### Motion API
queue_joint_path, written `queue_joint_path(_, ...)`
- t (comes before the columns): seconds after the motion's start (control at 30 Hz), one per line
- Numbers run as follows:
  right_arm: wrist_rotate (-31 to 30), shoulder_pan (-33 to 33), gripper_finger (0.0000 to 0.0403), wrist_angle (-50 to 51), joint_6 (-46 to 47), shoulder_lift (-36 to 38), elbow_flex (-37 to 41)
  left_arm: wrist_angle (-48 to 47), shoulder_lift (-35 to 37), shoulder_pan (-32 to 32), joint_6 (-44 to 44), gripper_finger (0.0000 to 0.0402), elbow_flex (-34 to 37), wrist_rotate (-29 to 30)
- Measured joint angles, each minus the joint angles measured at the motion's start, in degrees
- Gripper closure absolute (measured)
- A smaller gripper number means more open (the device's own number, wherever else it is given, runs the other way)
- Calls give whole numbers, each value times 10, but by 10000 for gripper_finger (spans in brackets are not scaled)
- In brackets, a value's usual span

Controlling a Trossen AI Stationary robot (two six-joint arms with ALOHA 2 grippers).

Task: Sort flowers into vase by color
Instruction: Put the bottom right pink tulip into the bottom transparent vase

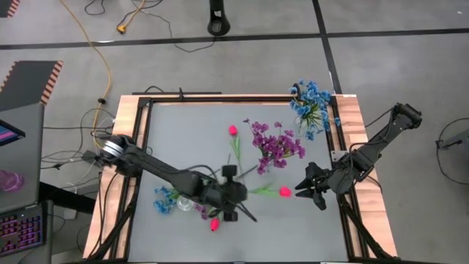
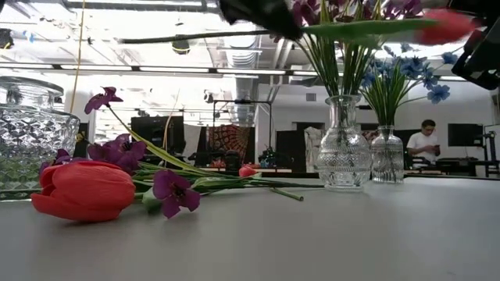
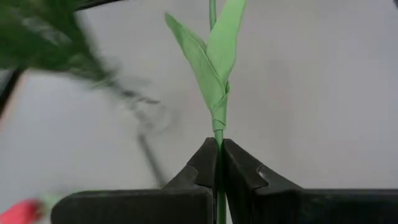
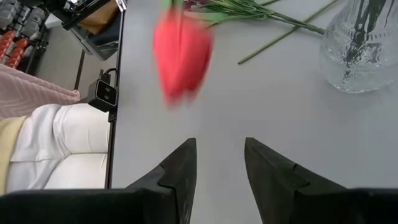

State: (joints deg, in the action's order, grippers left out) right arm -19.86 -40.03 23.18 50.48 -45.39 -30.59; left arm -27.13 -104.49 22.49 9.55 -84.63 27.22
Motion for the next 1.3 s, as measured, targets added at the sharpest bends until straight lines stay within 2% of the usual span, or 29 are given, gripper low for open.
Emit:
queue_joint_path(0.1,0,0,241,1,0,0,0,36,72,7,26,401,85,28)
queue_joint_path(0.37,0,0,241,1,0,0,0,215,264,54,89,401,316,118)
queue_joint_path(0.57,0,0,241,1,0,0,0,400,350,101,98,401,454,211)
queue_joint_path(0.7,-13,0,241,0,0,0,0,553,356,124,65,401,523,257)
queue_joint_path(0.87,-19,1,241,0,0,0,0,681,334,133,35,401,564,262)
queue_joint_path(1.03,-28,1,241,0,0,0,0,718,307,136,29,401,568,268)
queue_joint_path(1.3,-28,1,241,0,0,0,0,722,281,171,37,401,568,337)
